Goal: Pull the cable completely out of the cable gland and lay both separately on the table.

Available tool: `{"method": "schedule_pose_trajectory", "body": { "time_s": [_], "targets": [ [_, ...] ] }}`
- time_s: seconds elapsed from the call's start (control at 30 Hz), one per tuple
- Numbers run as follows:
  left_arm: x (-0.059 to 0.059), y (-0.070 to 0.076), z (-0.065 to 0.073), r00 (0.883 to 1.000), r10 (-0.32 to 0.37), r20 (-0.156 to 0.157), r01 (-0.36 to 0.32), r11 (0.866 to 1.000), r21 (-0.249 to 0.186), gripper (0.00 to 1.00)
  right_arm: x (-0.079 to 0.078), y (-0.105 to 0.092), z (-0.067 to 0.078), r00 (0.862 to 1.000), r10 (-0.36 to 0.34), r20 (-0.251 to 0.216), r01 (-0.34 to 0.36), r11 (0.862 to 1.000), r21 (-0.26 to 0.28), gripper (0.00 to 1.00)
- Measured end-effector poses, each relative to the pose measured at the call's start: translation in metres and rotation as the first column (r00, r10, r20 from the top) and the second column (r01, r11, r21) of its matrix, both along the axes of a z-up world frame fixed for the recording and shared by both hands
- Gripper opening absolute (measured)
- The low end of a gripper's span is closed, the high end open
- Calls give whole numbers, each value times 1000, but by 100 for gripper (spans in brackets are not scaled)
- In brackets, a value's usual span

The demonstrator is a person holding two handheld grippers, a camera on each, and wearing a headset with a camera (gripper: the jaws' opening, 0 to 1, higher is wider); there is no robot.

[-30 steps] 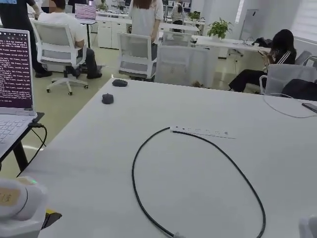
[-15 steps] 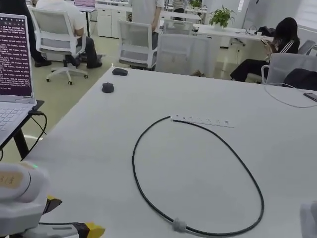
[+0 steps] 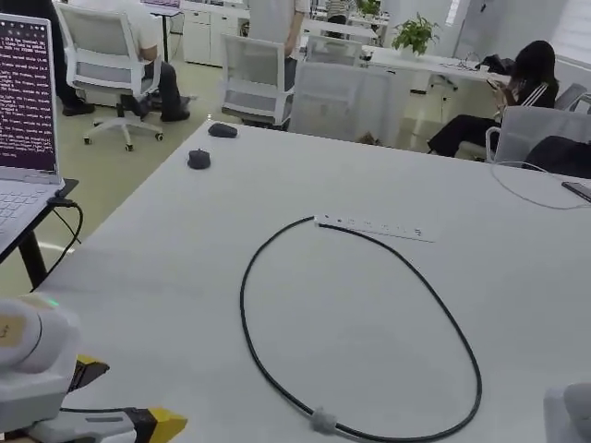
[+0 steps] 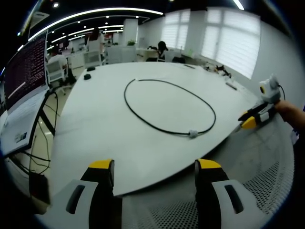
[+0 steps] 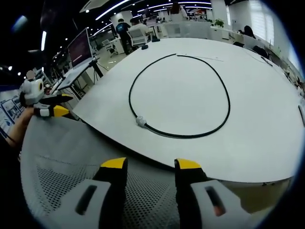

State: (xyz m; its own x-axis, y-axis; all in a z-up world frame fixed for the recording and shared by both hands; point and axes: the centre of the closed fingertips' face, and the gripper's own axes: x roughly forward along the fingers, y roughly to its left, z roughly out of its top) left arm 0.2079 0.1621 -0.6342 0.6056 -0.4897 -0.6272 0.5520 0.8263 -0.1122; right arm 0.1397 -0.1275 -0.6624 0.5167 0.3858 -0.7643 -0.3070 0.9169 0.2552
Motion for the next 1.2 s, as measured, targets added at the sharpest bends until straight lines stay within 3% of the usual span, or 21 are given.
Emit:
{"method": "schedule_pose_trajectory", "body": {
  "time_s": [0.1, 0.2, 0.47, 0.57, 0.63, 0.8, 0.9, 1.0, 1.03, 1.07, 1.1, 1.17, 1.2],
  "targets": [
    [4, -4, 8, 998, -22, 60, 22, 1000, -4, 67, 0, 0, 0, 1000, 4, 0, -4, 1000, 2, 40],
    [1, -5, 4, 999, -35, 28, 35, 999, 1, 67, 0, 0, 0, 1000, 5, 3, -5, 1000, 3, 40],
    [-2, -7, 3, 999, -49, 17, 49, 999, 15, 68, 0, 0, -1, 1000, 7, 4, -7, 1000, 1, 40],
    [-2, -6, 1, 998, -64, 15, 63, 997, 41, 67, 0, 0, -1, 1000, 6, 6, -6, 1000, -1, 39],
    [-3, -6, 0, 996, -84, -4, 84, 995, 58, 69, 0, -1, -1, 1000, -2, 2, 2, 1000, 4, 39],
    [9, -6, 18, 993, -112, 40, 108, 990, 92, 68, 0, 0, -2, 1000, -1, -2, 1, 1000, 4, 39],
    [18, -13, 31, 979, -191, 71, 178, 972, 150, 67, 0, -1, -2, 1000, -1, -2, 1, 1000, 3, 39],
    [25, -32, 42, 947, -304, 102, 280, 939, 199, 64, 0, 0, -2, 1000, 7, -1, -7, 1000, -3, 39],
    [27, -42, 45, 929, -353, 108, 324, 921, 216, 64, 0, 0, -2, 1000, 9, 0, -9, 1000, -4, 39],
    [29, -53, 46, 912, -396, 105, 366, 903, 222, 64, 0, 0, -2, 1000, 9, 0, -9, 1000, -3, 39],
    [29, -57, 46, 905, -414, 104, 384, 896, 224, 64, 0, 0, -3, 1000, 9, -2, -9, 1000, -1, 40],
    [27, -77, 42, 858, -509, 68, 482, 844, 234, 63, 0, -1, -3, 1000, 8, -3, -8, 1000, 1, 39],
    [23, -86, 36, 825, -564, 24, 542, 803, 245, 62, 0, 0, -3, 1000, 15, -2, -15, 1000, 1, 39]
  ]
}}
